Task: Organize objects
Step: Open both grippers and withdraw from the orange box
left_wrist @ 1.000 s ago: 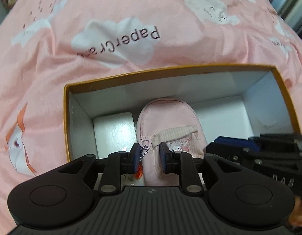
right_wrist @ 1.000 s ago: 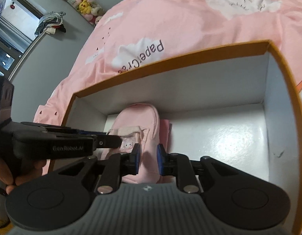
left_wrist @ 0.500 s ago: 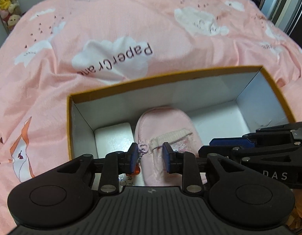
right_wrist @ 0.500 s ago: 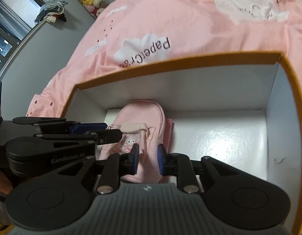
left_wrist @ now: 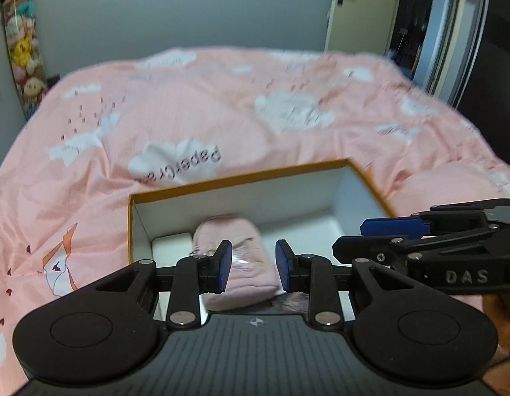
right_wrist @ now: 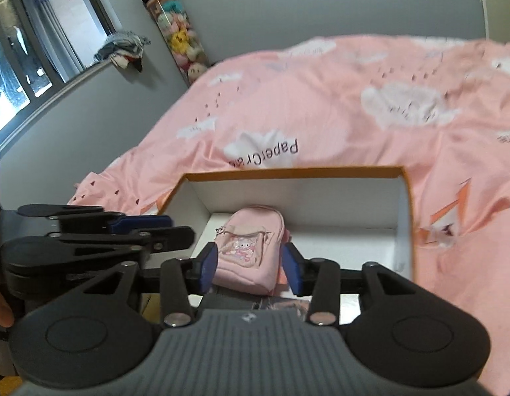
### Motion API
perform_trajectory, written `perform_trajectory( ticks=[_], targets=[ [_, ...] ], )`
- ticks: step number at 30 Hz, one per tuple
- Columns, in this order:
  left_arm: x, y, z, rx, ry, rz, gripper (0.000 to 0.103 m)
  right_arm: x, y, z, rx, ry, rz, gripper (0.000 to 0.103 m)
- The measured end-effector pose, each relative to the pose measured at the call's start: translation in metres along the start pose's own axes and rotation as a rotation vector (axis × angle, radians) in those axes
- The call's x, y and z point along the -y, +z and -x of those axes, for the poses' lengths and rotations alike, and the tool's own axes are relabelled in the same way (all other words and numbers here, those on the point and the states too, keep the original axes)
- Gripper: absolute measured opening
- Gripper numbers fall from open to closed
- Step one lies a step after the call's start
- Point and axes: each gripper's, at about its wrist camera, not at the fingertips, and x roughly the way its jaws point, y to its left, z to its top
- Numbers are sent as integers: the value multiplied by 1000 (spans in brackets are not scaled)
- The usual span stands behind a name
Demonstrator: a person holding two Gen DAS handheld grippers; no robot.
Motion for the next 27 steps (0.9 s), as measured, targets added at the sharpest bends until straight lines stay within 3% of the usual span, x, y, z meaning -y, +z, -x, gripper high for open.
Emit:
perform_trajectory(
  ticks=[4, 7, 11, 14, 20, 23, 27],
  targets=[
    [17, -25, 30, 55, -48, 37, 33, -5, -20, 37, 43, -18, 38, 46],
    [29, -49, 37, 46, -92, 81, 33, -6, -42, 61, 44, -38, 53, 47],
    [43, -78, 30, -30, -147, 175, 33, -4, -72, 76, 22, -89, 62, 56],
    [49, -94, 19, -108, -169, 221, 33, 0, -95, 79, -11, -166, 80, 56],
    [50, -110, 3, -225, -131, 269, 33, 10, -129, 76, -66, -333, 128, 48],
    [48, -123, -2, -259, -172, 318, 33, 10, -139, 70, -87, -396, 171, 48],
    [43, -131, -6, -264, -199, 368, 38, 7, -147, 54, -141, -407, 227, 52]
  ],
)
